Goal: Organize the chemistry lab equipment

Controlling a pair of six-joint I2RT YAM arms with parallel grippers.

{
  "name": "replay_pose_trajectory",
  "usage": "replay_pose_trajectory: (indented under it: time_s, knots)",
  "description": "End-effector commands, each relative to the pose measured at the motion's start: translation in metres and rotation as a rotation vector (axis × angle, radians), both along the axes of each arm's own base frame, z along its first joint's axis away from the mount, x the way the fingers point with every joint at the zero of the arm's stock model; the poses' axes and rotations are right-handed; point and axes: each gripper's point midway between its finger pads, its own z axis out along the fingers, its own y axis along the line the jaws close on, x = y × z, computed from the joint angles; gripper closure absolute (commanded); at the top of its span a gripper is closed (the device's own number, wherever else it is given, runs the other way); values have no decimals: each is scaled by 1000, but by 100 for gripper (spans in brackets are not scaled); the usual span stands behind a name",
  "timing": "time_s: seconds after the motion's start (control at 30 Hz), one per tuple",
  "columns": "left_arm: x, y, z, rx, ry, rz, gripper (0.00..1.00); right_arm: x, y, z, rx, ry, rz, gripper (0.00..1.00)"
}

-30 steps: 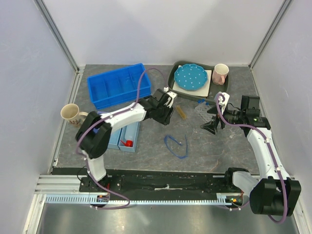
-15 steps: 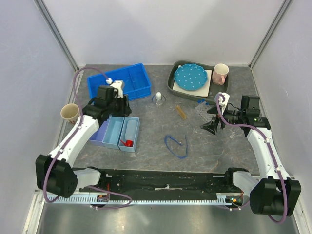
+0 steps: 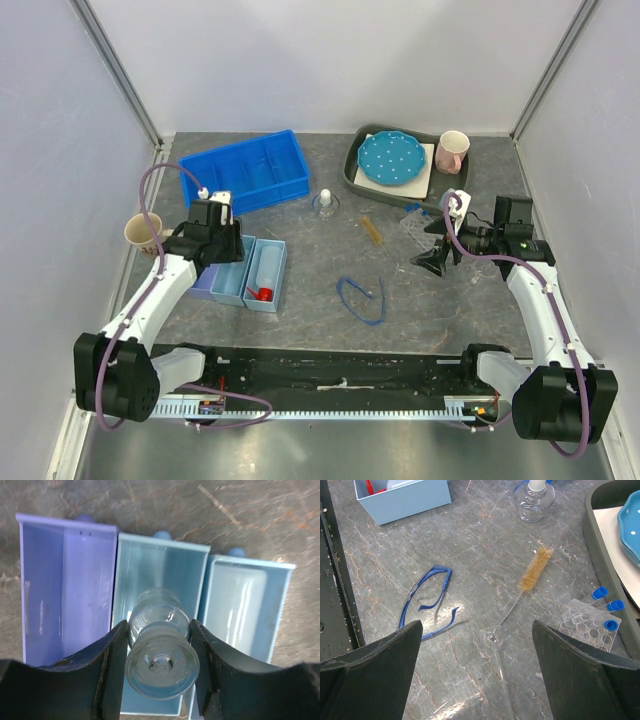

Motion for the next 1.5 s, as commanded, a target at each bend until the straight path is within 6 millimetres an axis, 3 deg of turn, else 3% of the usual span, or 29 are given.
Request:
replay_pose_trajectory:
  time_s: [0.0,0.3,0.4,0.6,0.67,0.77,1.03,1.27,1.47]
  knots:
    - [6,11,0,37,-44,39,93,-1,4,6,18,-42,42,2]
    - [3,-4,-37,-17,106,11,86,-1,4,6,14,-46,42,2]
    - [4,-3,-42,-17,128,21,78,-2,4,7,12,-52,42,2]
    - [4,-3,-42,-23,132,29,57,-3,4,9,8,-63,44,2]
    - [3,-2,-40,-19,128,33,45,-3,4,9,9,-62,43,2]
    - [2,-2,-37,-22,121,35,38,-3,3,8,9,-61,44,2]
    - [1,-2,-35,-22,119,37,33,-3,4,7,6,-62,47,2]
    - [4,-2,-6,-31,7,9,32,-4,4,6,8,-57,52,2]
    - [7,-9,43,-79,-209,-42,32,-5,3,3,-8,-56,60,2]
